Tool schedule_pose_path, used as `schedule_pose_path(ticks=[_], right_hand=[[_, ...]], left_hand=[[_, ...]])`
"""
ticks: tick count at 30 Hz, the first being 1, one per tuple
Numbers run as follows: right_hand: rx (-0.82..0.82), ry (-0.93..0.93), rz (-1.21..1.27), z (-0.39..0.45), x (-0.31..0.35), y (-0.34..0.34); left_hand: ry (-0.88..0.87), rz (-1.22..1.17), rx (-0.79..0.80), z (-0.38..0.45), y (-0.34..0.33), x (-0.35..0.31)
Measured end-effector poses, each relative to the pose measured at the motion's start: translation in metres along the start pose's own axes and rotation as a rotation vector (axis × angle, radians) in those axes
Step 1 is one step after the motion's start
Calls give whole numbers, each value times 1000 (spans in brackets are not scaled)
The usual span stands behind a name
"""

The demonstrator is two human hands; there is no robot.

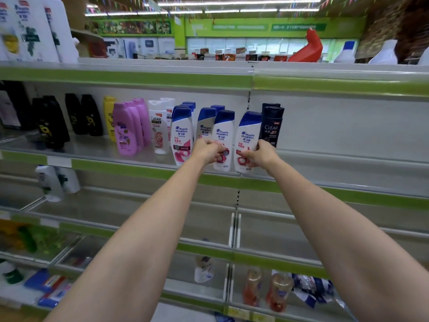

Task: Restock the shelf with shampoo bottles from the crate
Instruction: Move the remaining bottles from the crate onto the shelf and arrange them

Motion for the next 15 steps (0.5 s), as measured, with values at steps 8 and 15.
schedule_pose_path(ticks=[8,15], right_hand=[[72,-21,-31,36,6,-23],[177,-28,13,53,6,-39]], left_hand=[[34,26,-61,20,10,18],[69,-8,-11,21,5,22]])
Point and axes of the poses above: each hand's wrist, its own z-axis towards the middle knuckle, its own y-axis out of the back of the hand, x = y × z, the point moved 9 cm from there along z, towards the middle knuckle, and after that the axes turned 9 degrees about -y, right-handed, at the moved point
